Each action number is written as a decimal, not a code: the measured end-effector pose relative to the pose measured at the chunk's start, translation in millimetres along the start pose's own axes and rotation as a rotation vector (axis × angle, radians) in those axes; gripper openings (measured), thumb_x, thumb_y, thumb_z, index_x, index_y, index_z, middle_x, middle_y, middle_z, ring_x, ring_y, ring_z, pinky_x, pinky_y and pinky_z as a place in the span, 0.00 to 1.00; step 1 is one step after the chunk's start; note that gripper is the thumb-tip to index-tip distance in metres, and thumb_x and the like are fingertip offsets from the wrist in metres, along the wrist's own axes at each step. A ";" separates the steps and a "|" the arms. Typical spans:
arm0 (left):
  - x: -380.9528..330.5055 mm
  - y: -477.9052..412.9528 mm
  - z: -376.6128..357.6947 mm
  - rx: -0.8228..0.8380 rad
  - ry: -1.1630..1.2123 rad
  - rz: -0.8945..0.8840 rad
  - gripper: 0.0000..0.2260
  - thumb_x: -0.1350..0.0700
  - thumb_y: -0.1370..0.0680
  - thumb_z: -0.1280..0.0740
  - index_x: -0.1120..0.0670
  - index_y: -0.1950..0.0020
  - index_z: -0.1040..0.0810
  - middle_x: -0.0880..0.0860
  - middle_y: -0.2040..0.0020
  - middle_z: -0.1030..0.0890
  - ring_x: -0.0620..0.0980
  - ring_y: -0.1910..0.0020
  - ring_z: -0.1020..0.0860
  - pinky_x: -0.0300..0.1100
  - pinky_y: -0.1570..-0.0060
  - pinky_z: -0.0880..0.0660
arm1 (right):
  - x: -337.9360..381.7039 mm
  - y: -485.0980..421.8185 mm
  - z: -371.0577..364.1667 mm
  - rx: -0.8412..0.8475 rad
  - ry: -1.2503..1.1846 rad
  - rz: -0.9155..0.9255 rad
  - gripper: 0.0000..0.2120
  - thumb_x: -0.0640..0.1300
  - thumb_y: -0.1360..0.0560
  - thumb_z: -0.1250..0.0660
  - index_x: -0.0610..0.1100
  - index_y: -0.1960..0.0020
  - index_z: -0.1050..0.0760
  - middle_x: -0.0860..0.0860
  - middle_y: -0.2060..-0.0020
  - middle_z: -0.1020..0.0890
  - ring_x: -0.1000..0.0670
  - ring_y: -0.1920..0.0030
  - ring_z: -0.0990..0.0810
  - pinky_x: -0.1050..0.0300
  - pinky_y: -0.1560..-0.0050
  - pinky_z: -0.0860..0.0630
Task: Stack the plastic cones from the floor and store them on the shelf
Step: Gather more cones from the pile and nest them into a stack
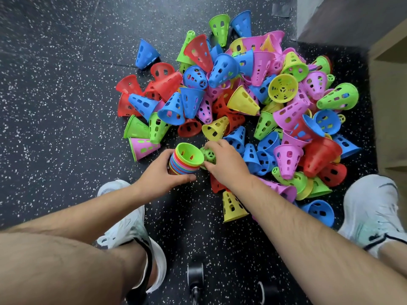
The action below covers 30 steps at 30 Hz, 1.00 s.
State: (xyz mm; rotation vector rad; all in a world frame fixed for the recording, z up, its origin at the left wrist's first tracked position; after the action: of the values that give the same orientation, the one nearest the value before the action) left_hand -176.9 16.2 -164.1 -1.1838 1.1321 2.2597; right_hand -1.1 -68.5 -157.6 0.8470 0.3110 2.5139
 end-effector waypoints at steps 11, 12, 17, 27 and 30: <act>5.8 6.2 8.9 -0.040 0.056 0.020 0.29 0.55 0.32 0.17 0.50 0.37 0.27 0.46 0.47 0.17 0.36 0.54 0.18 0.30 0.53 0.24 | 9.9 3.4 24.0 -0.137 -0.336 -0.123 0.26 0.51 0.25 0.30 0.50 0.31 0.36 0.52 0.43 0.27 0.51 0.45 0.26 0.58 0.48 0.32; 6.1 7.1 10.0 -0.046 0.061 0.018 0.29 0.55 0.32 0.17 0.50 0.37 0.27 0.46 0.47 0.17 0.37 0.53 0.18 0.30 0.52 0.24 | 12.3 4.5 27.5 -0.150 -0.393 -0.103 0.30 0.51 0.25 0.30 0.54 0.27 0.38 0.53 0.41 0.29 0.54 0.42 0.28 0.60 0.45 0.33; 7.3 7.6 15.1 -0.061 0.057 0.012 0.29 0.54 0.33 0.16 0.50 0.37 0.26 0.47 0.46 0.17 0.36 0.54 0.18 0.30 0.52 0.24 | 24.4 5.2 33.5 -0.151 -0.485 -0.007 0.36 0.49 0.27 0.30 0.66 0.25 0.41 0.55 0.44 0.34 0.61 0.54 0.28 0.71 0.51 0.30; 3.2 3.5 22.3 -0.086 0.079 0.002 0.35 0.41 0.40 0.16 0.44 0.38 0.26 0.46 0.45 0.15 0.42 0.48 0.16 0.39 0.44 0.22 | 45.2 -0.1 39.9 -0.286 -0.567 0.077 0.21 0.55 0.29 0.26 0.53 0.43 0.33 0.59 0.42 0.26 0.52 0.42 0.24 0.48 0.41 0.24; -1.8 2.2 20.3 -0.079 0.093 -0.010 0.31 0.49 0.35 0.15 0.48 0.37 0.25 0.47 0.45 0.15 0.42 0.49 0.16 0.37 0.47 0.23 | 46.7 1.0 33.1 -0.154 -0.483 0.084 0.33 0.59 0.29 0.27 0.54 0.29 0.35 0.60 0.35 0.27 0.57 0.34 0.29 0.54 0.32 0.30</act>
State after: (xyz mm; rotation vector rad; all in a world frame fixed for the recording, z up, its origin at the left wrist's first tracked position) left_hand -187.8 30.8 -154.8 -1.3351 1.0772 2.2817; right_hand -13.8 -44.1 -107.4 1.3806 -0.0780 2.2735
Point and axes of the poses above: each hand's wrist, its own y-axis away from the middle knuckle, its own z-axis out of the back of the hand, x = y × z, the point moved 5 cm from there along -y, towards the middle knuckle
